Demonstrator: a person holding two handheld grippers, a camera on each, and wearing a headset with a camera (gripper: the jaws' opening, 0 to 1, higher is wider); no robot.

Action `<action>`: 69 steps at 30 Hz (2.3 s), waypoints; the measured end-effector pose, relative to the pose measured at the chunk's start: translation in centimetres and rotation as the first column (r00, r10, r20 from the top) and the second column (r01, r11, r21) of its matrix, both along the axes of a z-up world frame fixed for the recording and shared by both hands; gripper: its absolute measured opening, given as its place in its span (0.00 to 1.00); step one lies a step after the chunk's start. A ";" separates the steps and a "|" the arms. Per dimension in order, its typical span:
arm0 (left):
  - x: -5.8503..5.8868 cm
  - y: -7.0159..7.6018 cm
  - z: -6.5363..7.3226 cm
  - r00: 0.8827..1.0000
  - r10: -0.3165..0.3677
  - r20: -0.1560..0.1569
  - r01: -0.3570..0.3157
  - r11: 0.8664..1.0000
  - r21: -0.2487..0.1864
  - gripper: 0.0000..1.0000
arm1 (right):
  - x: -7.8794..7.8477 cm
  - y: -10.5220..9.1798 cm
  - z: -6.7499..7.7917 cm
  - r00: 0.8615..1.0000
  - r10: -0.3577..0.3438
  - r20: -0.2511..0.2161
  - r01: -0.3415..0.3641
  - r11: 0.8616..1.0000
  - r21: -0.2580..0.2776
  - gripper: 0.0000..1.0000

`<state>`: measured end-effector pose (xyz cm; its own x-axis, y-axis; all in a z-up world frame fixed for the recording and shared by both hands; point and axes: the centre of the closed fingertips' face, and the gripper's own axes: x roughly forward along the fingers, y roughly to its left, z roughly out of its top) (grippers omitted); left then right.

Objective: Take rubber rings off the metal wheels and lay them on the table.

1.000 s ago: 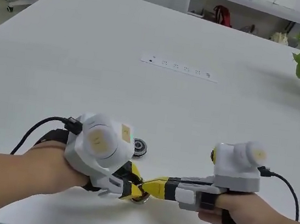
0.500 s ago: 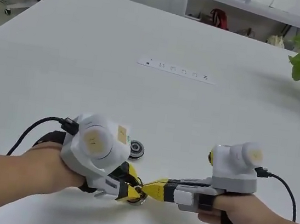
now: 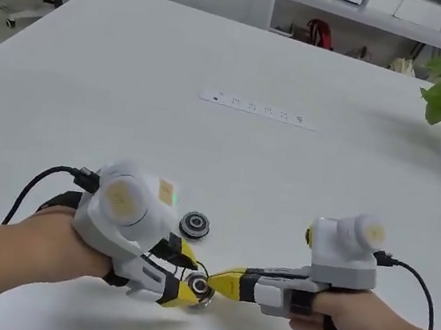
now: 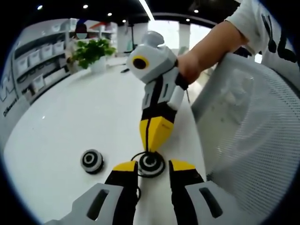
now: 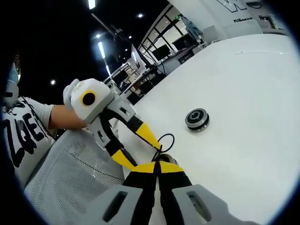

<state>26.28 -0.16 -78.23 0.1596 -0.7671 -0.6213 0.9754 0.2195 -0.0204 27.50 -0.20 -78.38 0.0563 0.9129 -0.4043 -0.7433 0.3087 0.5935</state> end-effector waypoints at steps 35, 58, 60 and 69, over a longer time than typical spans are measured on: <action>0.8 2.9 4.4 0.992 0.128 0.011 -0.126 0.986 -0.111 0.61 | 0.3 0.0 0.5 1.000 -0.003 0.002 0.003 1.000 0.013 0.00; 0.2 6.5 6.8 0.973 0.229 0.021 -0.221 0.959 -0.178 0.75 | 0.4 1.3 2.7 0.999 0.023 0.027 -0.024 0.999 0.046 0.00; 0.0 6.9 6.7 0.971 0.237 0.025 -0.229 0.957 -0.177 0.76 | 0.4 1.5 3.1 0.999 0.025 0.031 -0.026 0.998 0.052 0.00; -0.6 8.5 6.1 0.962 0.272 0.018 -0.265 0.950 -0.168 0.79 | 0.8 3.0 4.0 0.998 0.030 0.051 -0.034 0.997 0.069 0.00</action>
<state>25.72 8.33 -72.17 0.3960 -0.7827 -0.4802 0.8817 0.4701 -0.0391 28.34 2.83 -74.38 0.0452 0.9404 -0.3372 -0.7815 0.2435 0.5745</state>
